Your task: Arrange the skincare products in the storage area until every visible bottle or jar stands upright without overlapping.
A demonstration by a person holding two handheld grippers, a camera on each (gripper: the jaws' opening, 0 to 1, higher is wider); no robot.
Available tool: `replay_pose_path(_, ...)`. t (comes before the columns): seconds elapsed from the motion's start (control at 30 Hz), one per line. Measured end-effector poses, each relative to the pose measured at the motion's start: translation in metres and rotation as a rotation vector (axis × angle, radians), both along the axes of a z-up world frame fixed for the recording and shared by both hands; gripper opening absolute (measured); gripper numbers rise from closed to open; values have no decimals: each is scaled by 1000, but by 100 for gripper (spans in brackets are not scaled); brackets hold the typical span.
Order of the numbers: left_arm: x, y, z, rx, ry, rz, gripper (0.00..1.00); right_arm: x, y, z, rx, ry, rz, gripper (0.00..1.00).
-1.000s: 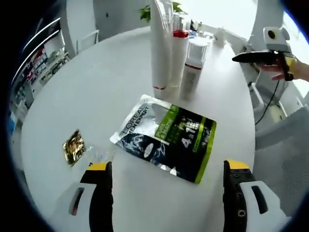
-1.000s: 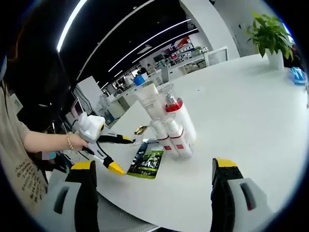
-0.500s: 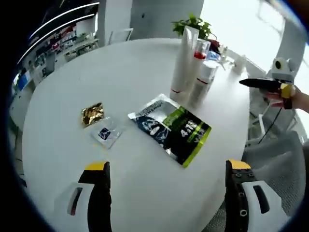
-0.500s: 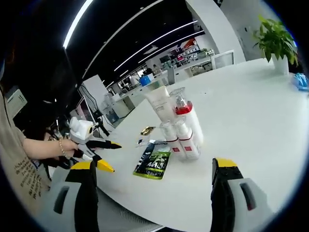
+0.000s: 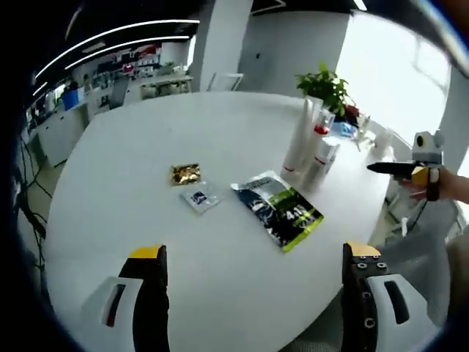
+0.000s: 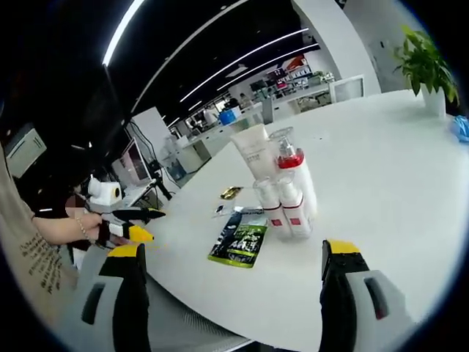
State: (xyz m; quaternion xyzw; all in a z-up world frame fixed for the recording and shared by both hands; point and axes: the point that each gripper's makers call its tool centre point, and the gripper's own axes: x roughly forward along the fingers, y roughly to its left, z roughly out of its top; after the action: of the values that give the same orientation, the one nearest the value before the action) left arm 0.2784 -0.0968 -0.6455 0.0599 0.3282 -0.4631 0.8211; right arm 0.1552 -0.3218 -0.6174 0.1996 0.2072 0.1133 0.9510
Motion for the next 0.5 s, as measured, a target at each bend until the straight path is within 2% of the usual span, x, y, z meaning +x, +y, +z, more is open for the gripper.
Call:
replay_pose_path(0.2,-9,19,4,-9,2,61,97,-2,1,1,-7,0,10,100)
replay_pose_path(0.5,-22,36,5,-34,17,129,97,-3,-1,3,-40,-1,26,100)
